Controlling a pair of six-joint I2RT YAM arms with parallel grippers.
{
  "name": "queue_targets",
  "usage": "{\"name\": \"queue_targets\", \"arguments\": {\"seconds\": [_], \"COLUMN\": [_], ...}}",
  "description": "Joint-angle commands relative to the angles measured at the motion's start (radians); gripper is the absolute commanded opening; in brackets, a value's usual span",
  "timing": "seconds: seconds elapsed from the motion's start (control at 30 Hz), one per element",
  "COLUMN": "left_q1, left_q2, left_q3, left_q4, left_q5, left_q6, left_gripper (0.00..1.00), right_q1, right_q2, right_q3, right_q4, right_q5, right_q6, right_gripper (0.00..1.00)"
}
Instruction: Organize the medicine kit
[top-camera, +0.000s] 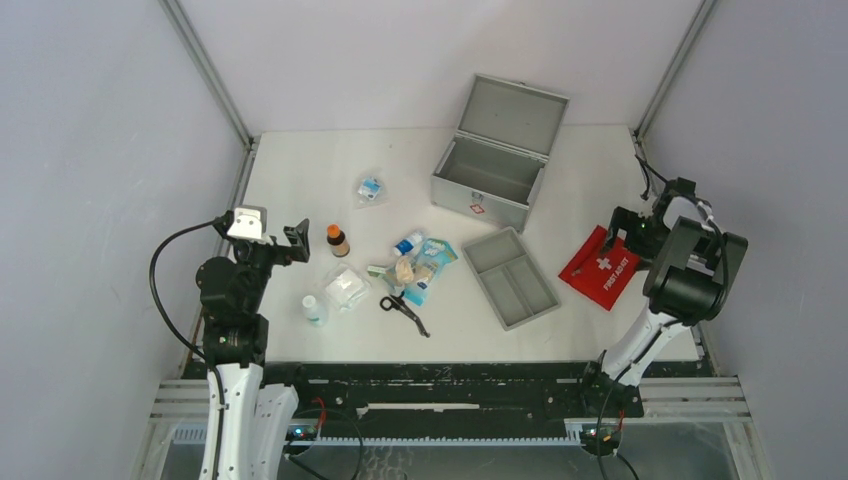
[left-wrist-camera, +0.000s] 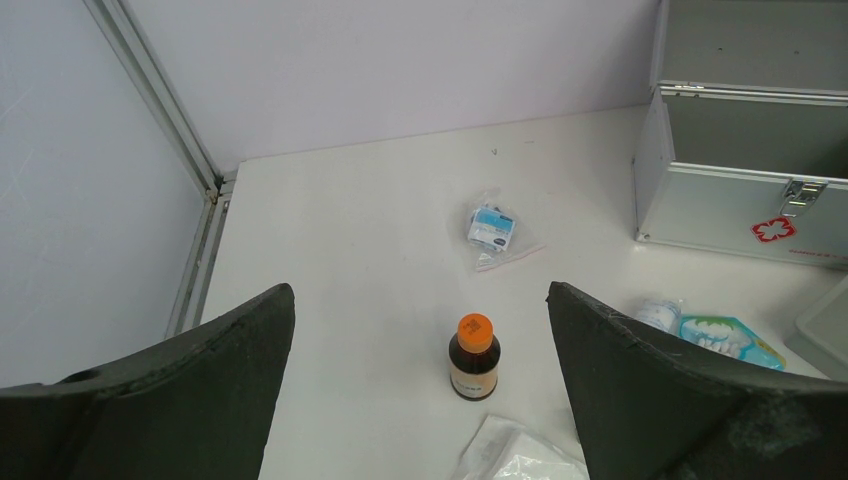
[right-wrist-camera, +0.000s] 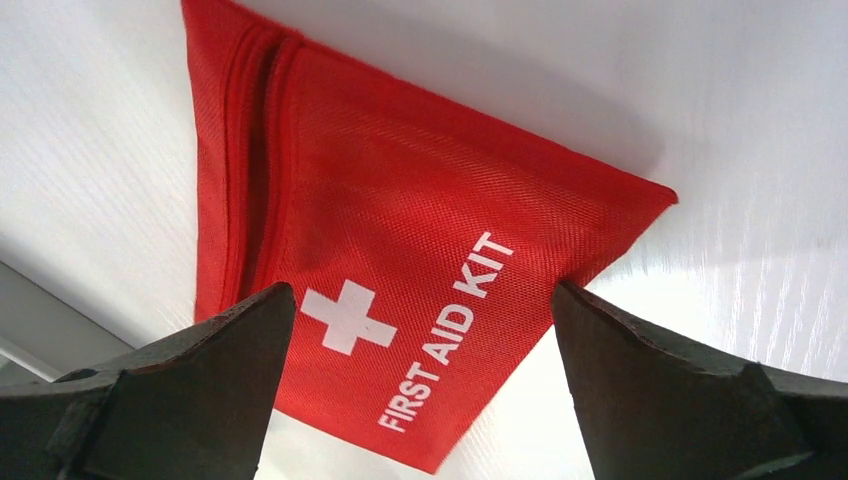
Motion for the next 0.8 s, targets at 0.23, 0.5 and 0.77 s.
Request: {"name": "queue_targets", "arguments": {"seconds": [0.23,0.5,0.77], "left_q1": [-0.004,-0.003,-0.004], "left_q2": [0.001,0.0,0.0], "left_q3": [0.019,0.023,0.021], "left_q4": [0.023,0.016,0.018], "left_q5": [0.004,0.002,0.006], "left_q6": [0.004,0.005,0.005], "left_gripper": [1.0,1.0,1.0], "right_q1": [0.177,0.304,0.327], "right_q2": [0.133,0.097,-0.04], "right_q3": [0.206,0.181,0.029], "right_q4": [0.005,0.032,0.091], "right_q5": [0.025,0.162,0.218], "right_q6": [-0.095,-0.147,-0.262], "right_gripper": [1.0,1.0,1.0]}}
